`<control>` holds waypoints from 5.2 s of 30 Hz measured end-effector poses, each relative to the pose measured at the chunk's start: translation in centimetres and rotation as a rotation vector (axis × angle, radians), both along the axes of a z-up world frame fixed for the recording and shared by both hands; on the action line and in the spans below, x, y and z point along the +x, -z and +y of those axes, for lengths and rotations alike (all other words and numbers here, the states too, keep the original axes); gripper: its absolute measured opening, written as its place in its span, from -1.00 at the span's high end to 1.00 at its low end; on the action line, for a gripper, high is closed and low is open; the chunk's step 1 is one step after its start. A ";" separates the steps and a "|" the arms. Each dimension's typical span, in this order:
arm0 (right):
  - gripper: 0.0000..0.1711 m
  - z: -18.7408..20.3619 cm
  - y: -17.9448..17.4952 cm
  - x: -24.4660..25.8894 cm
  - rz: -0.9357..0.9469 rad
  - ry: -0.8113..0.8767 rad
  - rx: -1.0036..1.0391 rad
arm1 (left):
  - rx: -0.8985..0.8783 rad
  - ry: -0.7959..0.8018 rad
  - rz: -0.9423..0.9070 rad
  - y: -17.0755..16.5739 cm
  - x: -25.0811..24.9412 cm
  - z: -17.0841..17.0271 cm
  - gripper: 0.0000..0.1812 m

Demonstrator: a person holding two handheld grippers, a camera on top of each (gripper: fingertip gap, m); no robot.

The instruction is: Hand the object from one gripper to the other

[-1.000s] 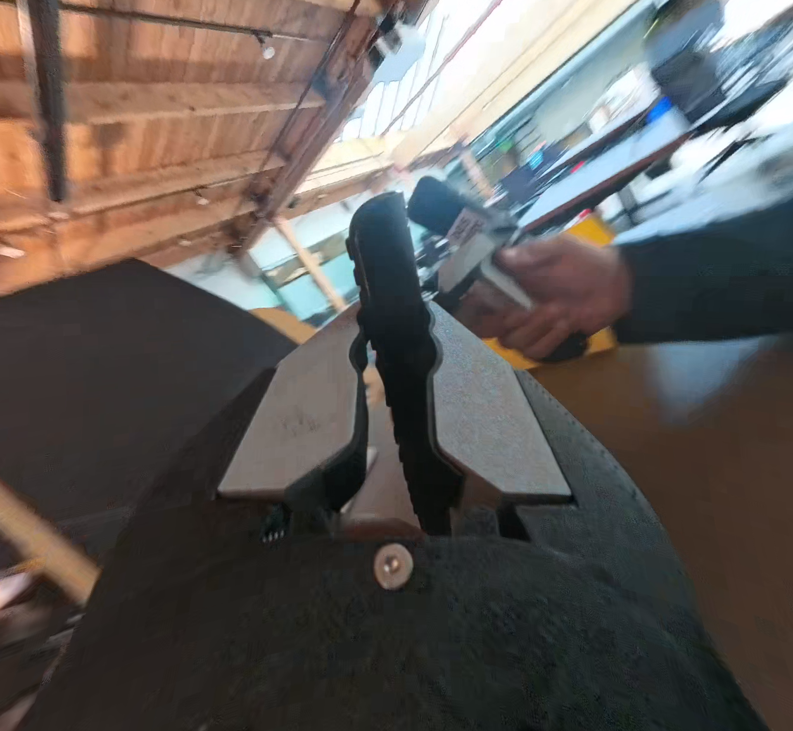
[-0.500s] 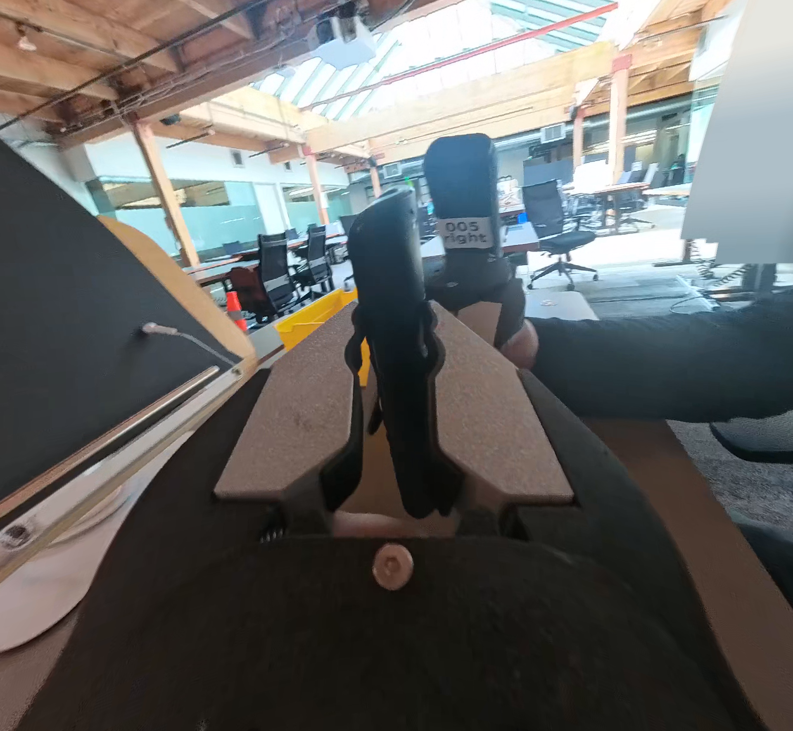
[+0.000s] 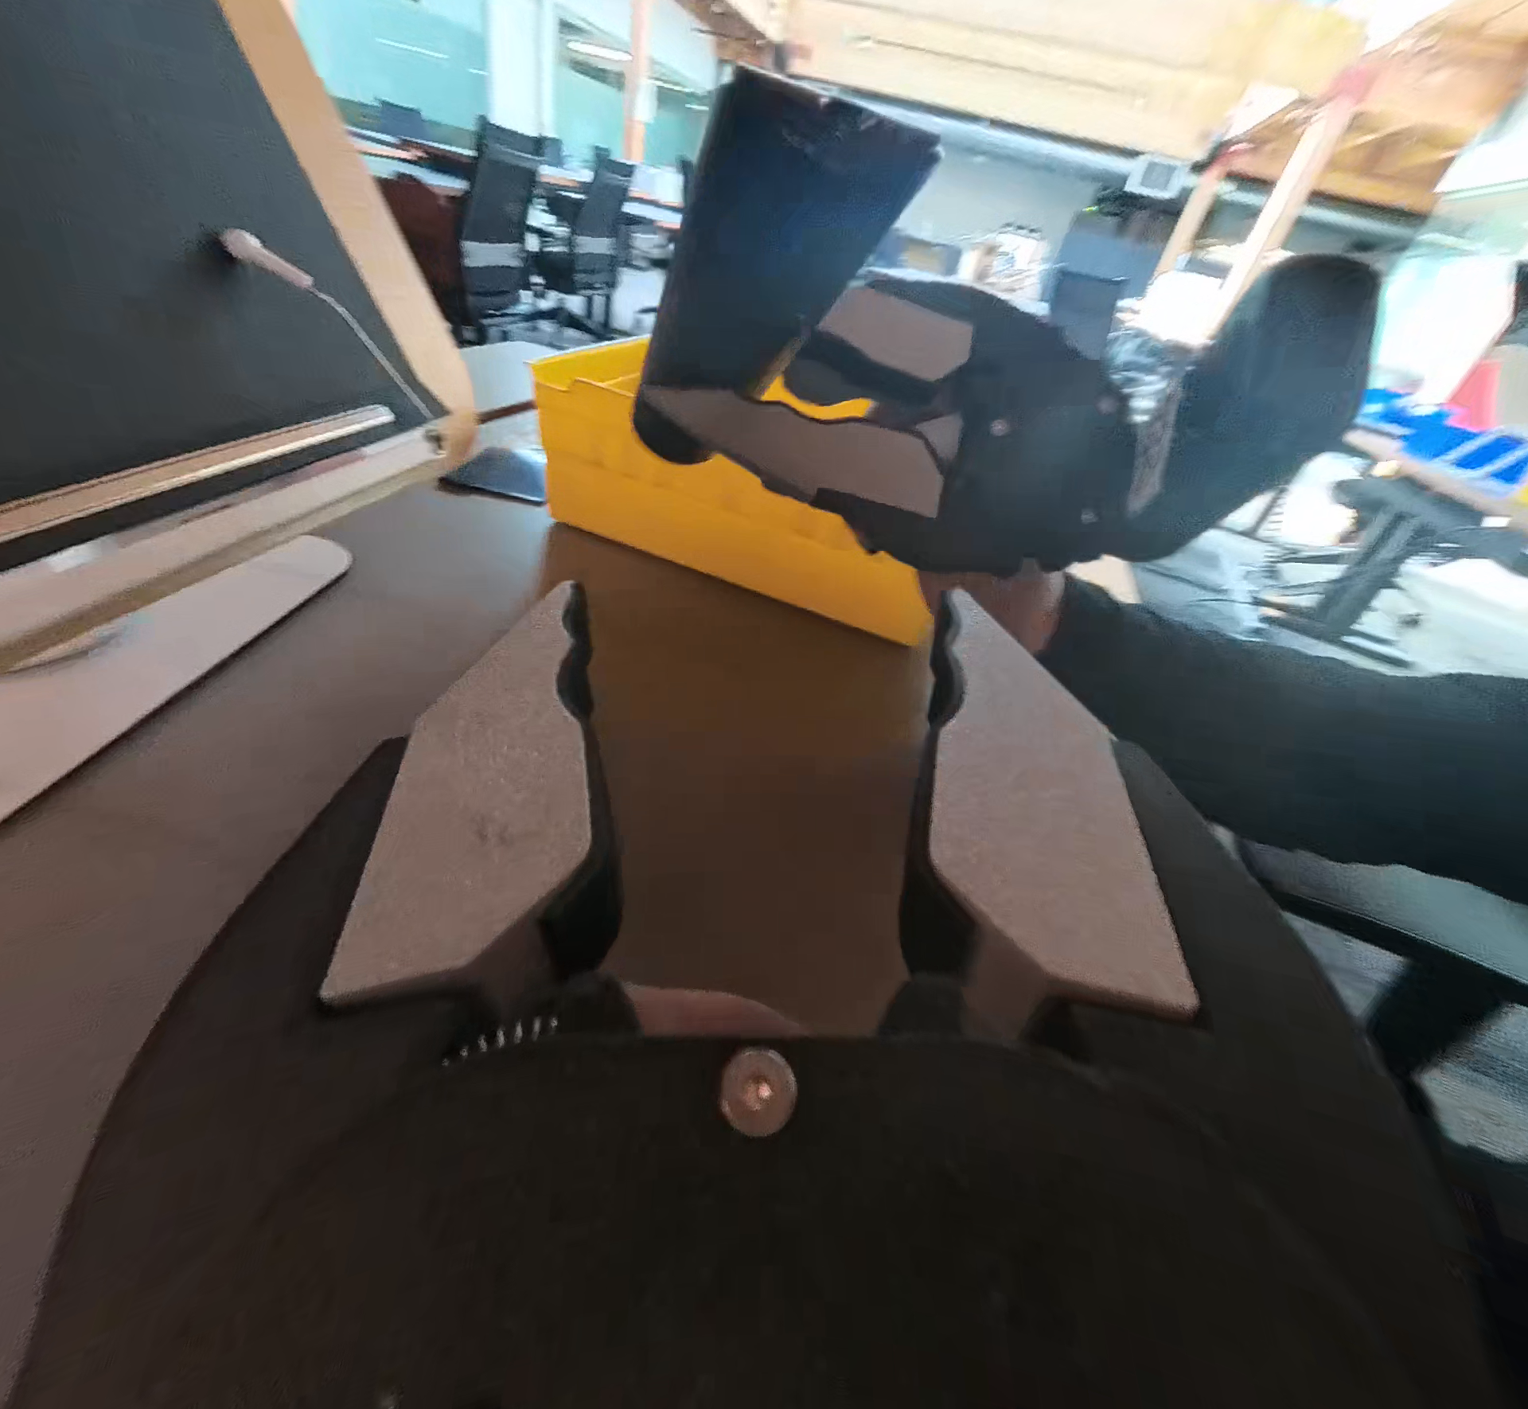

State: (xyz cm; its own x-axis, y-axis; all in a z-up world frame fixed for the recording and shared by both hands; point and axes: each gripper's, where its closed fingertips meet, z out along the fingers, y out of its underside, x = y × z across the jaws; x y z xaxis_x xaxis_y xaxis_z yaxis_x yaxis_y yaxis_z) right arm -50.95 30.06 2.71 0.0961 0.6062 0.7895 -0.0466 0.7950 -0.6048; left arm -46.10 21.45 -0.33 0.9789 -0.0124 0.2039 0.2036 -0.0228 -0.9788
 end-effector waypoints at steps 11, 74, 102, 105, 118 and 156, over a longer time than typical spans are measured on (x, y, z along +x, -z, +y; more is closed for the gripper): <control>0.72 -1.0 0.8 -0.7 0.090 0.058 0.368 | 0.057 0.174 -0.436 -1.3 0.9 -0.7 0.09; 0.78 -11.1 1.4 6.0 -0.388 -1.014 -0.521 | -0.138 0.085 0.295 3.0 1.7 0.7 0.79; 0.77 -6.6 1.6 1.1 0.151 -0.091 0.668 | 0.201 -0.193 -0.140 -1.8 -4.3 -1.7 0.42; 0.78 -8.2 1.8 1.4 0.167 -0.075 0.713 | 0.242 -0.153 -0.265 -1.8 -4.9 -2.3 0.55; 0.77 -9.2 2.8 2.1 0.199 -0.189 0.796 | 0.072 0.229 -0.479 0.9 -0.8 -0.9 0.87; 0.76 -7.8 1.9 2.1 0.212 -0.124 0.794 | 0.153 0.118 -0.353 -1.2 -2.4 -1.9 0.48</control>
State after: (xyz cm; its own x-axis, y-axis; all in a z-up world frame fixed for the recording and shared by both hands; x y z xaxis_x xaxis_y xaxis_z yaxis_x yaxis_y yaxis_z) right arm -48.87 22.26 0.80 0.2597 -0.1074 0.9597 -0.2120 0.9632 0.1652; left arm -48.48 19.51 0.84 0.8393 -0.1766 0.5141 0.5323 0.0746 -0.8433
